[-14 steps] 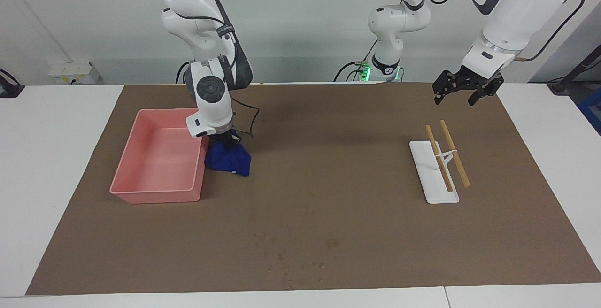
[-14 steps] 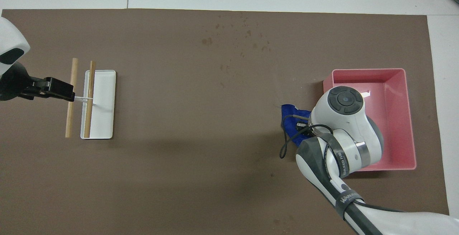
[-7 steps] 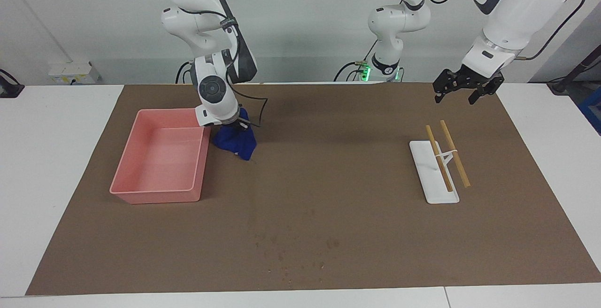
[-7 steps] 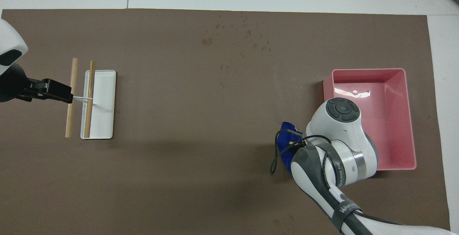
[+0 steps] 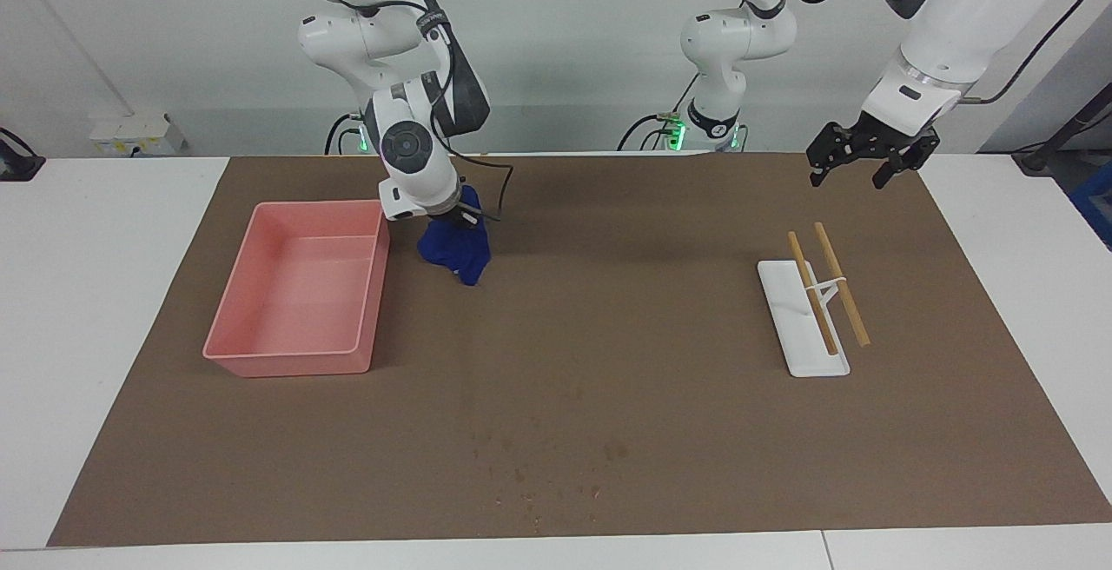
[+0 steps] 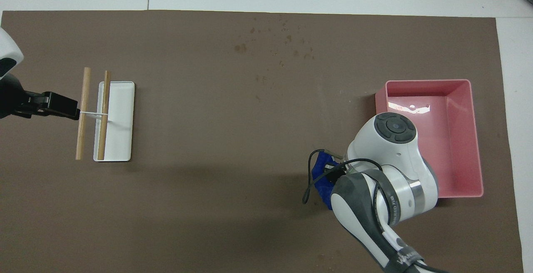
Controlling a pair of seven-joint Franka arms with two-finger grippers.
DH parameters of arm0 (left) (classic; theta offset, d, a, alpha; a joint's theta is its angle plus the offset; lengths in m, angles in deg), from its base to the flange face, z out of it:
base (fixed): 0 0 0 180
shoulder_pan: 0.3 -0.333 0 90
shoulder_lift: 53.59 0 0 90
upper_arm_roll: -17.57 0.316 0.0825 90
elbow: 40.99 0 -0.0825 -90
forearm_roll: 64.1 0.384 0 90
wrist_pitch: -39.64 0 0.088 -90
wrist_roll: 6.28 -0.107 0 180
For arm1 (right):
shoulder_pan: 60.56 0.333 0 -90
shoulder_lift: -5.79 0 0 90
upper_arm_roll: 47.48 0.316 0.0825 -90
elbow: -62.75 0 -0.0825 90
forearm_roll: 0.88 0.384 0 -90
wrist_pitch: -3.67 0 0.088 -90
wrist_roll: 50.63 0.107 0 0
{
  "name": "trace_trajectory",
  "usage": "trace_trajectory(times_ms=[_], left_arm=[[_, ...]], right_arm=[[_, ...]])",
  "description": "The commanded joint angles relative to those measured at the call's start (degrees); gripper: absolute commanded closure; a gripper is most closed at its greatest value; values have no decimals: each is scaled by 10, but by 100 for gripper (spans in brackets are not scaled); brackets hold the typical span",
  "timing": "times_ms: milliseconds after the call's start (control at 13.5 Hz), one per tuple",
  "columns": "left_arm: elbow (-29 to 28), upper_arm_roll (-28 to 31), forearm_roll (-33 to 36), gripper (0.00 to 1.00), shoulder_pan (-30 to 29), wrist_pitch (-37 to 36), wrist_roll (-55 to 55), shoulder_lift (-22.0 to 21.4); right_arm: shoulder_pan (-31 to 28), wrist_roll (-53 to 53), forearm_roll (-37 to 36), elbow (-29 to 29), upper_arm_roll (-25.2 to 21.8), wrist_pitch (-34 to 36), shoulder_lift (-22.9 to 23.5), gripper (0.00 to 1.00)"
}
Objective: Wipe water with towel using both arms
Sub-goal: 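Move the towel with the right gripper over the pink bin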
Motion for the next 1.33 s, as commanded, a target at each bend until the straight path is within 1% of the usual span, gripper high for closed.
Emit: trace_trajectory(times_ms=[0,148,222,296,443,665,887,961,1108,1256], left_arm=[[-10,0,4,0,-1,-5,-5,-12],[-10,0,4,0,-1,-5,-5,-12],[-10,0,4,0,-1,-5,-5,-12],[-10,0,4,0,-1,-5,-5,-12],[-10,0,4,0,-1,-5,-5,-12],[-10,0,4,0,-1,-5,-5,-12],[-10,0,4,0,-1,-5,-5,-12],[-10,0,4,0,-1,-5,-5,-12],[-10,0,4,0,-1,-5,-5,-12],[-10,0,4,0,-1,-5,-5,-12]], right_arm=[[-17,4,13,-48,-3,51,-47,100],[-41,-3,3,-80,-5,83,-76,100],[-59,-14,-5,-96,-5,93,-83,100],[-72,-37,-21,-110,-5,99,-84,100],[-98,-100,-81,-131,-3,92,-77,100],[-143,-209,-134,-131,-3,55,-74,100],[-198,-307,-142,-123,-3,37,-67,100],[-211,-333,-144,-111,-3,27,-61,100],[-233,-366,-153,-99,-3,6,-37,100],[-243,-385,-155,-98,-3,-11,-10,100]])
